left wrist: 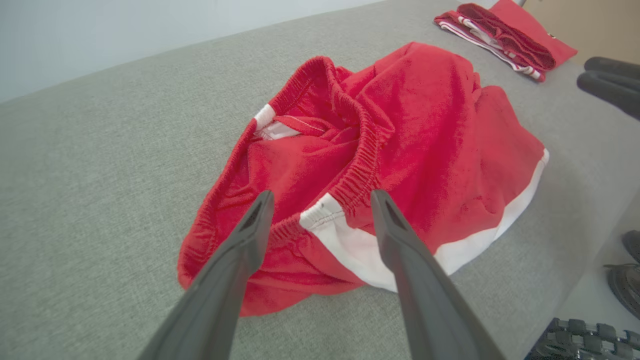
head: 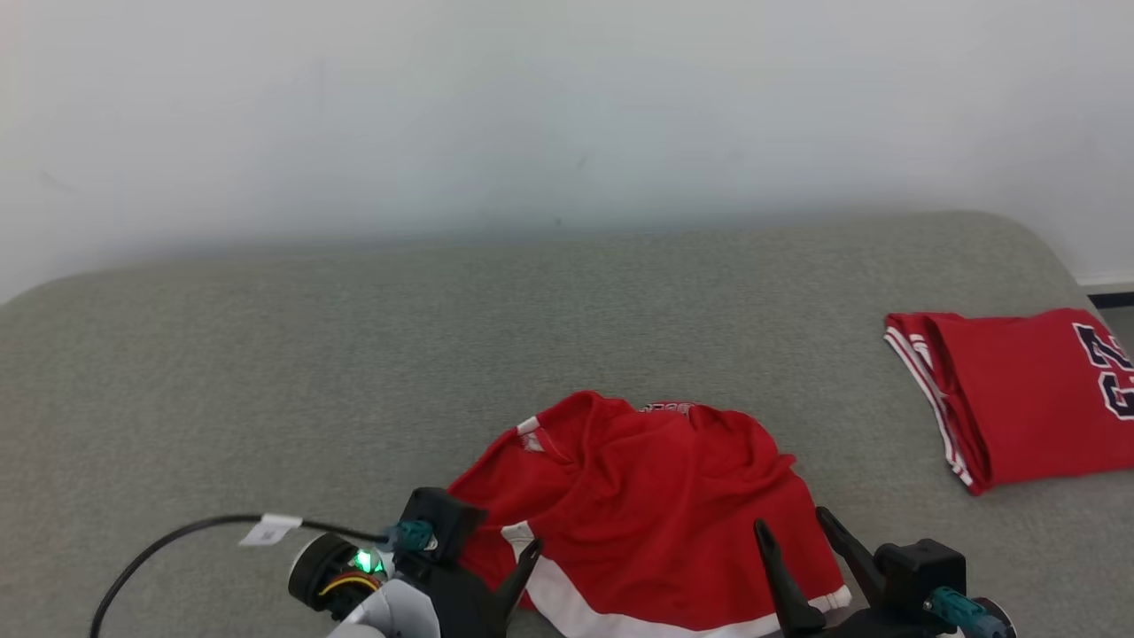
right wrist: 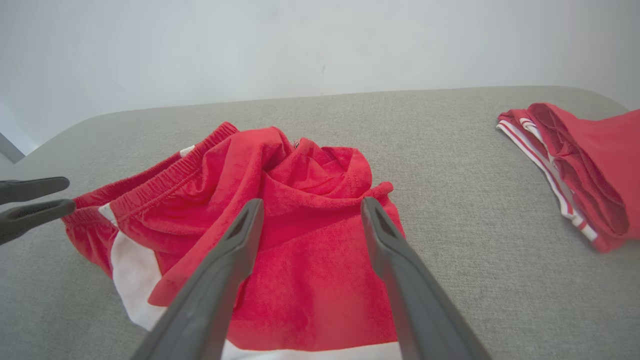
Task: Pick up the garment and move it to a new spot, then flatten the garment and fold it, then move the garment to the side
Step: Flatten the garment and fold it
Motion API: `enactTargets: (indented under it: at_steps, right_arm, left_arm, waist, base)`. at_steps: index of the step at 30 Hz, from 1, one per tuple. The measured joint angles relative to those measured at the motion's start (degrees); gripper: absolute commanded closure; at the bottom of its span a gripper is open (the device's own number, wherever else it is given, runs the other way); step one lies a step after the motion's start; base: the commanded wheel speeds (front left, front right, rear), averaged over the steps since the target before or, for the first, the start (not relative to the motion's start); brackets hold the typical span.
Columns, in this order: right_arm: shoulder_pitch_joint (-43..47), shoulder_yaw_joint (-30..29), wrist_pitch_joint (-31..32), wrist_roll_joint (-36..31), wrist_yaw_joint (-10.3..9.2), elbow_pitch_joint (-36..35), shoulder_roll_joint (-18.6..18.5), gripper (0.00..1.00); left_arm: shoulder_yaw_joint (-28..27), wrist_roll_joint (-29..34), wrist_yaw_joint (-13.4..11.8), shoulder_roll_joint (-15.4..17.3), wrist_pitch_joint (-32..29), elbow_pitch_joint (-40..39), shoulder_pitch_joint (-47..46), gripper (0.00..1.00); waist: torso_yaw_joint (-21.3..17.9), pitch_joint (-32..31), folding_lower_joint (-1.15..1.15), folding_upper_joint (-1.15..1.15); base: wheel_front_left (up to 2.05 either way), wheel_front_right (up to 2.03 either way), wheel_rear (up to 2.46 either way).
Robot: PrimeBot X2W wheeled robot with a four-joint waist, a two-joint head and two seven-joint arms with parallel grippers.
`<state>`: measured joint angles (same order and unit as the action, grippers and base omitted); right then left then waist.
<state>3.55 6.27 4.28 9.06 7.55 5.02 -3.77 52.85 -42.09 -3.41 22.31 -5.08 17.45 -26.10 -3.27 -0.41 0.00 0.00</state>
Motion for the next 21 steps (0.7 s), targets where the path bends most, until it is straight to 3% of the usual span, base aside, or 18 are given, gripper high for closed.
enactTargets:
  at_steps: [5,6,12,13,21]
  right_arm:
    - [-0.11,-0.76,-0.01,0.00,0.00,0.01,0.12,0.00]
    - [-0.07,-1.02,-0.01,0.00,0.00,0.01,0.11,0.00]
    - [0.01,-1.14,-0.30,0.00,0.00,0.05,0.21,0.00]
    - [0.00,-1.09,-0.35,-0.01,0.00,0.05,0.25,0.00]
    - [-0.89,-1.05,-0.76,-0.01,0.00,0.29,0.49,0.00]
  left_arm:
    - [2.15,0.76,1.52,0.66,-5.79,3.58,-3.31,0.02]
    - [2.53,1.01,1.87,1.08,-6.58,3.82,-3.72,0.11]
    - [4.57,3.04,4.02,3.91,-9.13,3.68,-5.63,0.36]
    - [4.87,3.31,4.52,4.16,-9.77,3.66,-6.08,0.49]
    - [6.76,4.11,6.33,5.27,-13.12,3.64,-8.30,0.73]
  waist:
    - [-2.67,0.44,0.00,0.00]
    - [-3.19,0.55,0.00,0.00]
    - [-5.49,1.62,0.00,0.00]
    - [-5.74,1.84,0.00,0.00]
    - [-6.72,2.93,0.01,0.00]
  base:
    - [0.00,0.00,0.00]
    - [0.00,0.00,0.00]
    - [0.00,0.00,0.00]
    - [0.00,0.00,0.00]
    - [0.00,0.00,0.00]
